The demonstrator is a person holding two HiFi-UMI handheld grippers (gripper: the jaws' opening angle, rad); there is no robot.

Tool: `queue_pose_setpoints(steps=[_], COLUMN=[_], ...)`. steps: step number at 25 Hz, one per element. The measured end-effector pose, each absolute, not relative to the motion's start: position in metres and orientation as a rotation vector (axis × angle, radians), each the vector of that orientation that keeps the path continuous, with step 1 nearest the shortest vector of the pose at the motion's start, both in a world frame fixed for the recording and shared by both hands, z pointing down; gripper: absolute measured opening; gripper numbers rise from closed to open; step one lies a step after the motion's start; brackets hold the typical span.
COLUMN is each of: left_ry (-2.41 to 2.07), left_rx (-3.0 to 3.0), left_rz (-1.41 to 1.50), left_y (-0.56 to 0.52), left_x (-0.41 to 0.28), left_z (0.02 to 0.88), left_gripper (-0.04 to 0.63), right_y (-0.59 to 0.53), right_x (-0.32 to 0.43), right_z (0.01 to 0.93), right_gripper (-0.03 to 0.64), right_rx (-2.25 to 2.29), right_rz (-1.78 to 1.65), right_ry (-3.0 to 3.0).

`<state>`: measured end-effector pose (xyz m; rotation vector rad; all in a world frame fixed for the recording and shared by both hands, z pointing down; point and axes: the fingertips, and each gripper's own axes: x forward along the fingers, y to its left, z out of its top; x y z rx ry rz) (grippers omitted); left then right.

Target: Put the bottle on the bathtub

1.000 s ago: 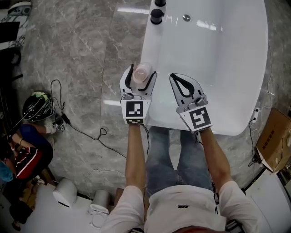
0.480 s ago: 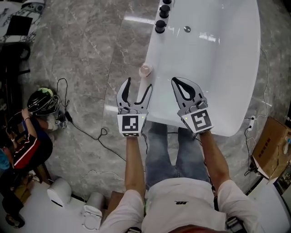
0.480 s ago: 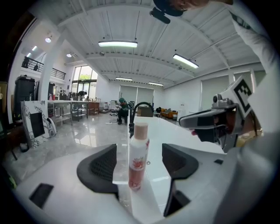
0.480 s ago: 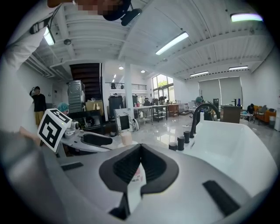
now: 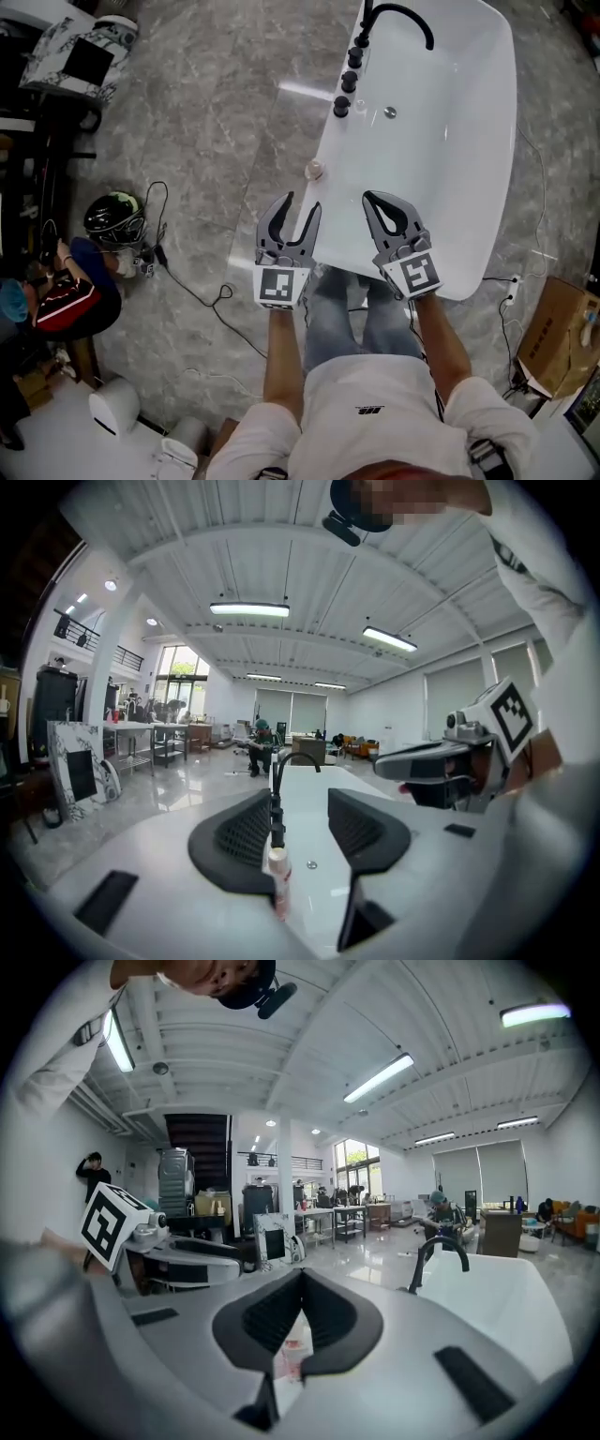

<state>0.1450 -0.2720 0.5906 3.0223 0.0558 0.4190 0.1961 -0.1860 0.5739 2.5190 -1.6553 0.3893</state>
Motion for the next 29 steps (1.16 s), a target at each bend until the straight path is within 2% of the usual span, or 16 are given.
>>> queue_pose_setpoints(steps=[8,15,29], left_ry=[0.03,0.034,0.037], left_rx=[3.04,3.065,3.08], left_rz=[0.31,0.299,0.273], left_y=[-0.255,-0.246,-0.244], left_x=[0.109,0.085,0.088], left_z=[0.496,0.461,0.449], left_gripper=[0.017,0.009,0.009], right_y=[-0.167,-0.156,-0.153], right_x=[0.164,0.154,0.144], right_z=[0.492,0.452,0.446], right_gripper=[-0.008,-0.008,-0.008], right_rx=[2.479,2.497,2.487], right_rz=[0.289,0.237,0.251], right_ry=[-1.714,-1.721,-1.736])
